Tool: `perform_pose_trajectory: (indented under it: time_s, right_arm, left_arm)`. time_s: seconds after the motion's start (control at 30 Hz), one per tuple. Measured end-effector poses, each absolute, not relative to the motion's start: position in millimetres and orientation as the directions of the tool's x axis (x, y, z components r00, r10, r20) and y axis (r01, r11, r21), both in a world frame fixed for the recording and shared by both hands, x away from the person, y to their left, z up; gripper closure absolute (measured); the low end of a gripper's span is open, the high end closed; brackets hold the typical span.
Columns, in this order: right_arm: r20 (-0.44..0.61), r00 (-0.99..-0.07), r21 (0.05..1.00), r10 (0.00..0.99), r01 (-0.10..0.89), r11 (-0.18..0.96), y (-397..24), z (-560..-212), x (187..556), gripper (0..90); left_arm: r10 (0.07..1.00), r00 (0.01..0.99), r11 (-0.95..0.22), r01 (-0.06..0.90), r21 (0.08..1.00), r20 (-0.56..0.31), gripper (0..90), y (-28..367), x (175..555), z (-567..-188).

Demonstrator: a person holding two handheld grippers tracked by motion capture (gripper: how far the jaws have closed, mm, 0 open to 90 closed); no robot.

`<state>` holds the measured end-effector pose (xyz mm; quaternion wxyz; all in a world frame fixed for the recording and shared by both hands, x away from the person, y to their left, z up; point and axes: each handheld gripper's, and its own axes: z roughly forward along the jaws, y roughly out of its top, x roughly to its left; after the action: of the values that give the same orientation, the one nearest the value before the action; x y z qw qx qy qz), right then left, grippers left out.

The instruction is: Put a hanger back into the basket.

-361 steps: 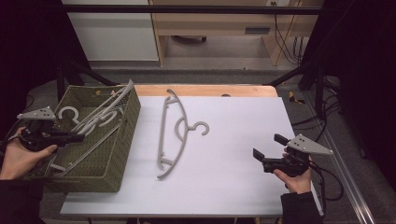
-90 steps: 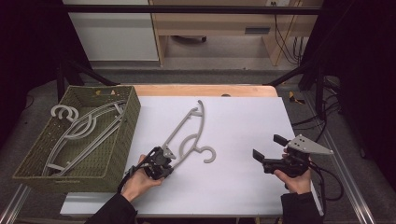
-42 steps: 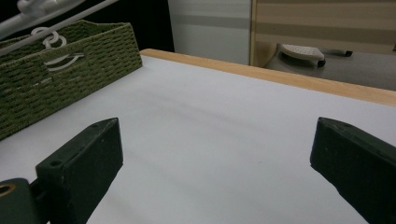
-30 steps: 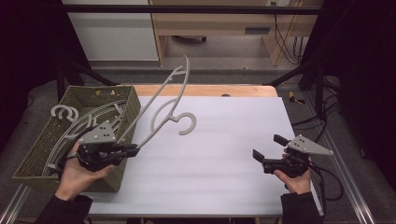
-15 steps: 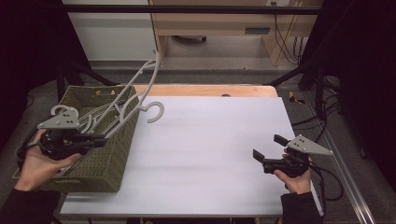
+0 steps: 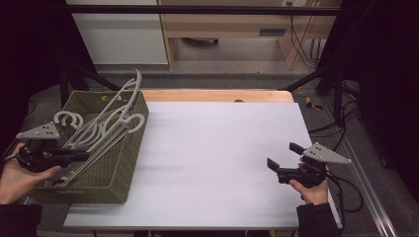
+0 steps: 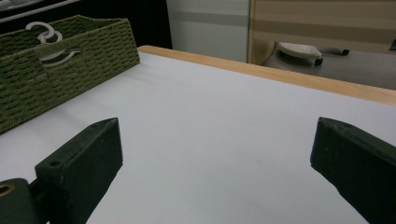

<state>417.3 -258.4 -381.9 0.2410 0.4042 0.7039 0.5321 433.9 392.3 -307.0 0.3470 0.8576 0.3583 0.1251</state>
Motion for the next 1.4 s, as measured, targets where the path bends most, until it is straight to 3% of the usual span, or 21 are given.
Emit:
perform_pose_trajectory:
  time_s: [0.73, 0.97, 1.3, 1.4]
  right_arm:
    - [0.092, -0.556, 0.942, 0.826, 0.318, 0.109, -257.5, -383.7, 418.5, 2.6]
    - [0.093, -0.554, 0.94, 0.827, 0.322, 0.11, -256.6, -384.6, 419.0, 2.6]
    - [0.094, -0.556, 0.943, 0.826, 0.316, 0.105, -258.3, -383.1, 417.9, 2.6]
    - [0.094, -0.556, 0.943, 0.826, 0.316, 0.105, -258.3, -383.2, 418.0, 2.6]
  left_arm:
    - [0.695, 0.712, -0.518, 0.593, 0.616, -0.102, 82.0, 424.9, 430.1, -337.8]
    - [0.693, 0.715, -0.516, 0.584, 0.627, -0.095, 81.5, 428.6, 432.0, -340.7]
    - [0.717, 0.697, -0.552, 0.57, 0.608, -0.003, 80.9, 424.4, 437.0, -337.6]
    - [0.733, 0.68, -0.52, 0.578, 0.629, -0.019, 80.0, 430.2, 433.8, -342.7]
